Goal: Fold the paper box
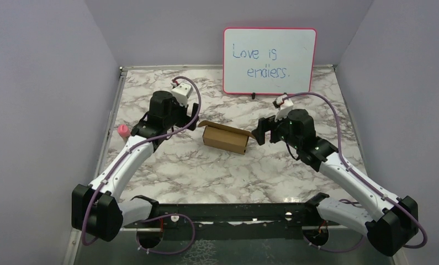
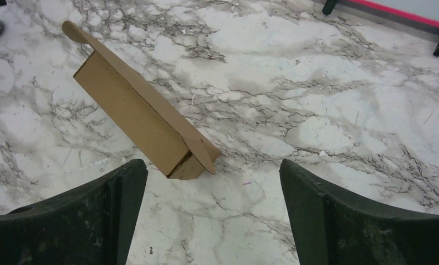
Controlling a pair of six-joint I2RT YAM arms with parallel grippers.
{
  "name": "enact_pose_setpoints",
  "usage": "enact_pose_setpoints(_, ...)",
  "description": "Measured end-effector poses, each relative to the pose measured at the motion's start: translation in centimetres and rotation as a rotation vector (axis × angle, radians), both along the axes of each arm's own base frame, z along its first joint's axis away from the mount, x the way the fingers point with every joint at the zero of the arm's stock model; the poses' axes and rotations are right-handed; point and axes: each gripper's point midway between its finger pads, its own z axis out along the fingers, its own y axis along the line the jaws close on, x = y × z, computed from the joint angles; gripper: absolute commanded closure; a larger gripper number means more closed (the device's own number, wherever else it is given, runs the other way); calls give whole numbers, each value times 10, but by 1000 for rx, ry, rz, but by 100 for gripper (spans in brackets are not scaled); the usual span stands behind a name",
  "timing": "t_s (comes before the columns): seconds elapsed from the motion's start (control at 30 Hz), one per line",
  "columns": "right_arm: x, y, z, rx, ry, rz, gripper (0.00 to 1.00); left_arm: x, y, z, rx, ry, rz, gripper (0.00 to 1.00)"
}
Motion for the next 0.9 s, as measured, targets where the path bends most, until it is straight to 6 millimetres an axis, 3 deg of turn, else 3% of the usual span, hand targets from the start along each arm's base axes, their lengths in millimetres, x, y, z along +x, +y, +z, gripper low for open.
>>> enact_pose_setpoints(0.33,-2,8,-33,-86,97,75,32,16,-34,-11,11,110,-249,26)
enact_pose_setpoints(0.63,3,19,-45,-104,135,129,41,9,-31,-36,11,208,-317,45)
enact_pose_setpoints(0.9,2,23,-51,-106,156,148,53,3,-42,-53,-25,273,-379,56)
